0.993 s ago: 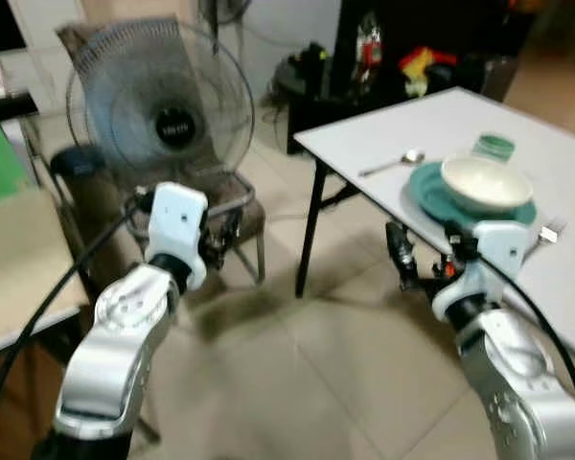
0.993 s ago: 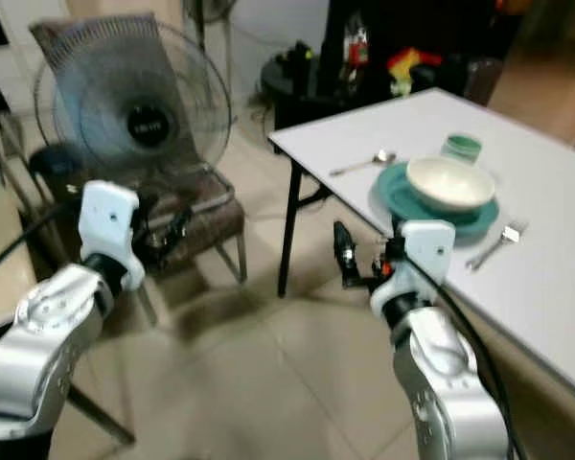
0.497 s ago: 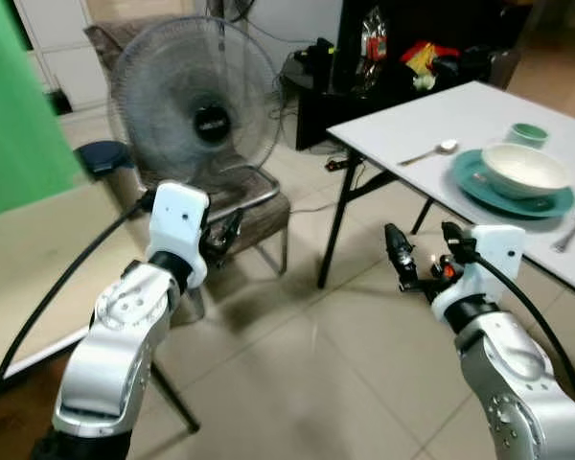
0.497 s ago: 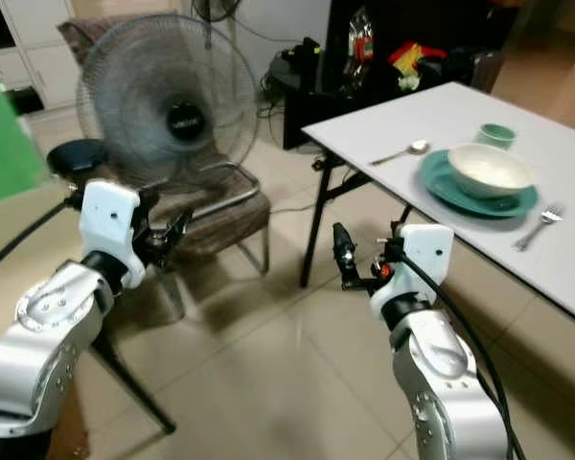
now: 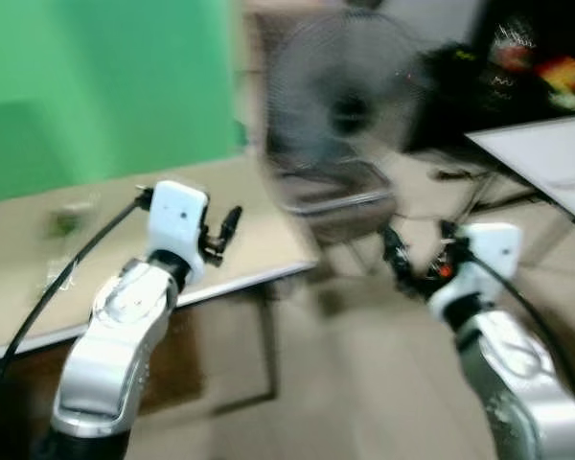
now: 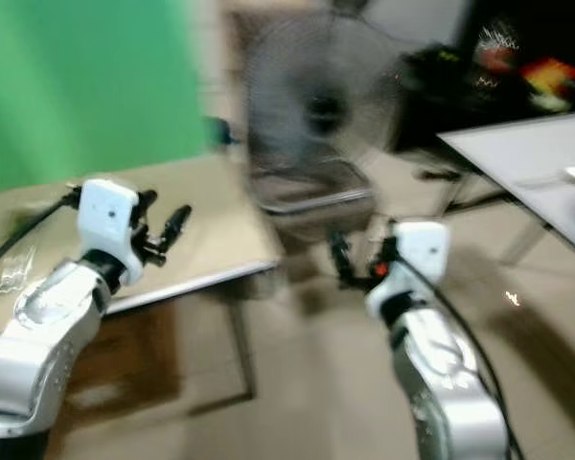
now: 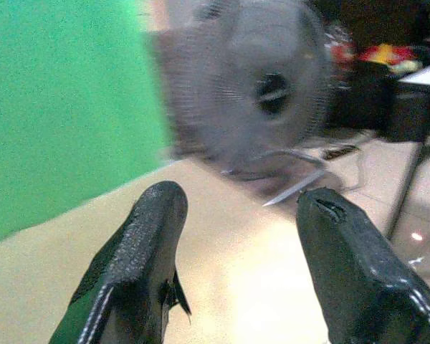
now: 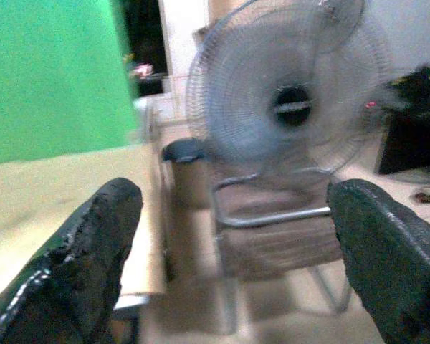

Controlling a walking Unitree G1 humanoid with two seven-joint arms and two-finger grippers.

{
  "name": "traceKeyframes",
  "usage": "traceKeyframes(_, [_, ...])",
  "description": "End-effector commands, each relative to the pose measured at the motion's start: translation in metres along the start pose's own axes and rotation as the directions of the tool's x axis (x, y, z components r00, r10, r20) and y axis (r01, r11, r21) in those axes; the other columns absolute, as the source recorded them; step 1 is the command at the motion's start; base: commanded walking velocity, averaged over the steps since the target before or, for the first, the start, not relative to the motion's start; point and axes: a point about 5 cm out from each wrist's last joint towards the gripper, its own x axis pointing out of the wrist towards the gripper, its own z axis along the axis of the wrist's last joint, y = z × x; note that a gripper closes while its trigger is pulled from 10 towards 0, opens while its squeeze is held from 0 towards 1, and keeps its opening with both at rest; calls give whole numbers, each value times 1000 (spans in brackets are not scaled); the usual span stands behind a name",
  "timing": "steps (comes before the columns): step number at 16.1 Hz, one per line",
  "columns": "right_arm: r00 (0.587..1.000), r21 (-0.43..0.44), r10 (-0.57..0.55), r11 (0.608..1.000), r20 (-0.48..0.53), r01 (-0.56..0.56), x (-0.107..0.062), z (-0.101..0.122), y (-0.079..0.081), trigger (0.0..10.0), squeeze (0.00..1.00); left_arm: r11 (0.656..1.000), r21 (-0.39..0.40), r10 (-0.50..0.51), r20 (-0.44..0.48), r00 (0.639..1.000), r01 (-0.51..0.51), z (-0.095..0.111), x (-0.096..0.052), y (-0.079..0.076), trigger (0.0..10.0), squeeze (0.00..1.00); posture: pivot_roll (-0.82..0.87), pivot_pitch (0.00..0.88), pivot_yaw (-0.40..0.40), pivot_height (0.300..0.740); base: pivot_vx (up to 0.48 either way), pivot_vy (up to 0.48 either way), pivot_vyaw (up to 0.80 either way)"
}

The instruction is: Setting the table

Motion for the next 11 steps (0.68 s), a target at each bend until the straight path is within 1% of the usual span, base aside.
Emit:
traceKeyframes(1, [1000, 0, 23, 1000, 6, -23, 1, 3, 5, 10000, 1000, 1000, -4, 6, -9, 1000, -6, -1, -1, 2, 10000, 0, 47, 0, -17, 740, 0, 364, 800])
traceKeyframes(11, [1000, 0, 25, 1000, 6, -25, 1, 3, 5, 10000, 1000, 1000, -4, 5, -9, 1000, -5, -1, -1, 2, 10000, 0, 46, 0, -12, 740, 0, 364, 800])
